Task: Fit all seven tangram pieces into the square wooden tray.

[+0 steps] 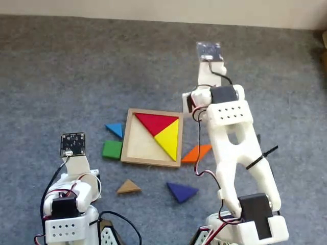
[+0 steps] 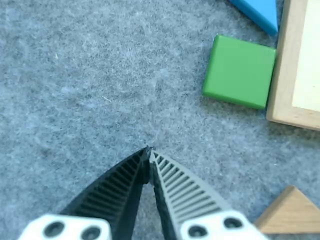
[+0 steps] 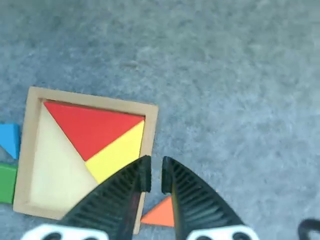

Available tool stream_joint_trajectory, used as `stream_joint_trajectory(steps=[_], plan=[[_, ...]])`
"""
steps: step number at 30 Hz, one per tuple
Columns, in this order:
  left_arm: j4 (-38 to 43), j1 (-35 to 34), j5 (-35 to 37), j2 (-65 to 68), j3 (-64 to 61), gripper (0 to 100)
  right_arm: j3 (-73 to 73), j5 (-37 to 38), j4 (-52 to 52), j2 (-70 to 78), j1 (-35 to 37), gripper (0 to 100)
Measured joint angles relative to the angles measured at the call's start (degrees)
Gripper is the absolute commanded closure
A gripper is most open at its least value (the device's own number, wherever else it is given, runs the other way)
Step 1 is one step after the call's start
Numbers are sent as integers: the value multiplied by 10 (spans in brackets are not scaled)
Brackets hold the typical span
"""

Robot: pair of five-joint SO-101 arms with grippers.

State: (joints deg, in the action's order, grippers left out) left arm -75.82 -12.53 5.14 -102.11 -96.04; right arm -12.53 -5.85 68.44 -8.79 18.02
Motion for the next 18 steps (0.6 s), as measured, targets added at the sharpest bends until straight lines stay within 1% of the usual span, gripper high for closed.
stream_joint_trajectory(steps=[9, 13, 15, 18], plan=[[0, 0, 0, 0, 0, 993, -91, -116, -14, -1, -1, 949], [0, 0, 0, 0, 0, 993, -105, -200, -17, -1, -2, 939], [0, 0, 0, 0, 0, 993, -113, -233, -17, -1, -2, 889], [0, 0, 0, 0, 0, 993, -141, -247, -17, -2, -2, 773]])
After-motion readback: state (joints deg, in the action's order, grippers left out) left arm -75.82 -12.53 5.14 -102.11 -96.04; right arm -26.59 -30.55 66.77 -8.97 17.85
